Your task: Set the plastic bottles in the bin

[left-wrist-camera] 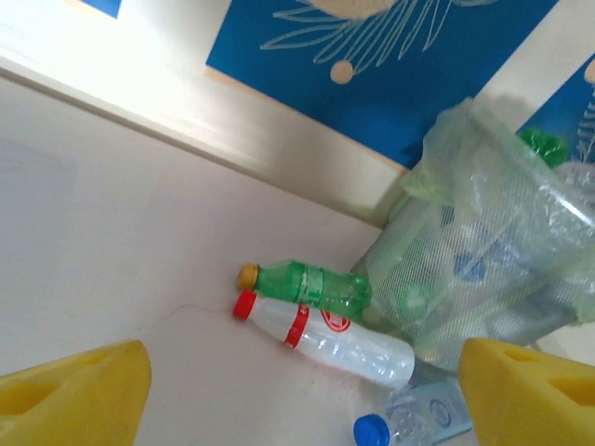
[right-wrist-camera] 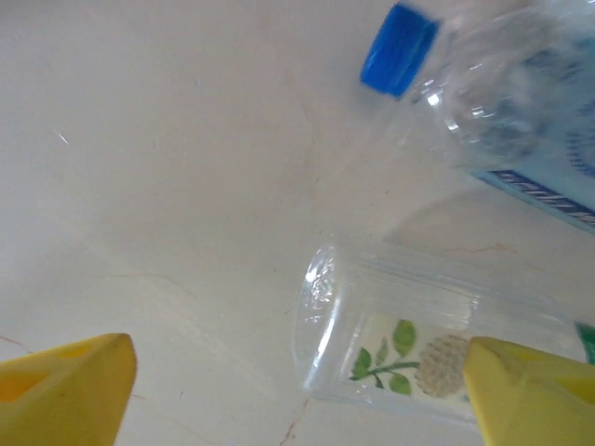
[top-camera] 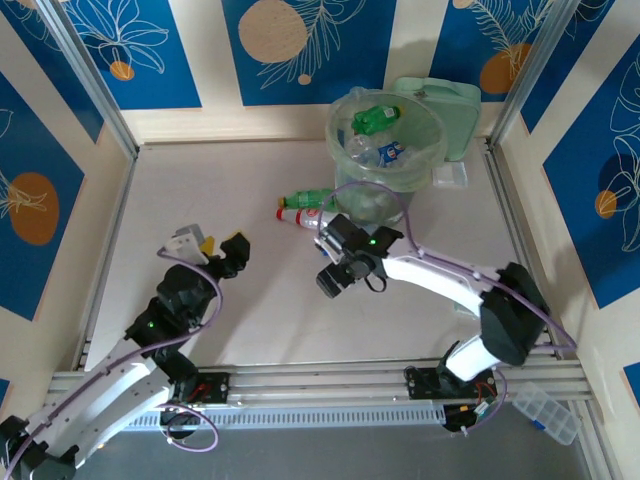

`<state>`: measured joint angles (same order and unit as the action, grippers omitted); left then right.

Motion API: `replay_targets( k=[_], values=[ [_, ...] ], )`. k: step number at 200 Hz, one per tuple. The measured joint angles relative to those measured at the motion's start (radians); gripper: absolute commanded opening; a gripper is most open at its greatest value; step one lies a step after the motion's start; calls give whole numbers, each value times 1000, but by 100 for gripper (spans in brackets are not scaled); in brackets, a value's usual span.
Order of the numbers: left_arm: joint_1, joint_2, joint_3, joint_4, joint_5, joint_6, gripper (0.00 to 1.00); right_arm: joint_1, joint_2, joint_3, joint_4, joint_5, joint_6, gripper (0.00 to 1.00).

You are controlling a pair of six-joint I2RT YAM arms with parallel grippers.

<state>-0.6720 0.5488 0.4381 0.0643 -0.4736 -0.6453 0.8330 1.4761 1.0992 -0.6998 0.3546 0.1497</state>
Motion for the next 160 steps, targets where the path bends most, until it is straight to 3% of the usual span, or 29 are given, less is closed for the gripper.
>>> replay_targets(
  k=[22, 43, 62, 86, 121, 160],
  values=[
    [0, -24, -5, -2, -17, 0, 86, -3, -98, -10, 7, 15, 97, 91],
    [0, -8, -5, -5, -19, 0, 86, 51, -161, -42, 53, 87, 233, 89],
    [0, 2, -6, -6, -19, 0, 86, 128, -190, -76, 45, 203, 485, 87],
    [0, 7, -11, -5, -19, 0, 86, 164, -191, -89, -60, 320, 940, 87],
    [0, 7, -15, -5, -19, 0, 86, 108, -180, -132, -158, 338, 1365, 96],
    [0, 7, -19, -4, -19, 1, 86, -50, -126, -136, -93, 260, 1483, 98]
  ],
)
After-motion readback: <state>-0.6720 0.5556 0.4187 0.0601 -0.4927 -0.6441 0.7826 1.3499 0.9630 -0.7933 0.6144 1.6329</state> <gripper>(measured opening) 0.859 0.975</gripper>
